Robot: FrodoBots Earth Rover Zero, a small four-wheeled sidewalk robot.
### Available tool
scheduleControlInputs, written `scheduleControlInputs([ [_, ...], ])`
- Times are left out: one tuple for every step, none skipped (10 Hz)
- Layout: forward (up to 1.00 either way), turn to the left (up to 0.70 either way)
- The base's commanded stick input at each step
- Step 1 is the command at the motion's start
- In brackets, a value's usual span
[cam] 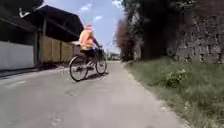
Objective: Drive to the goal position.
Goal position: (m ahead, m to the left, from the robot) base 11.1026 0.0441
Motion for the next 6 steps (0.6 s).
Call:
scheduleControlInputs([
  [1.0, 0.0],
  [1.0, 0.0],
  [1.0, 0.0],
  [1.0, 0.0],
  [1.0, 0.0],
  [1.0, 0.0],
])
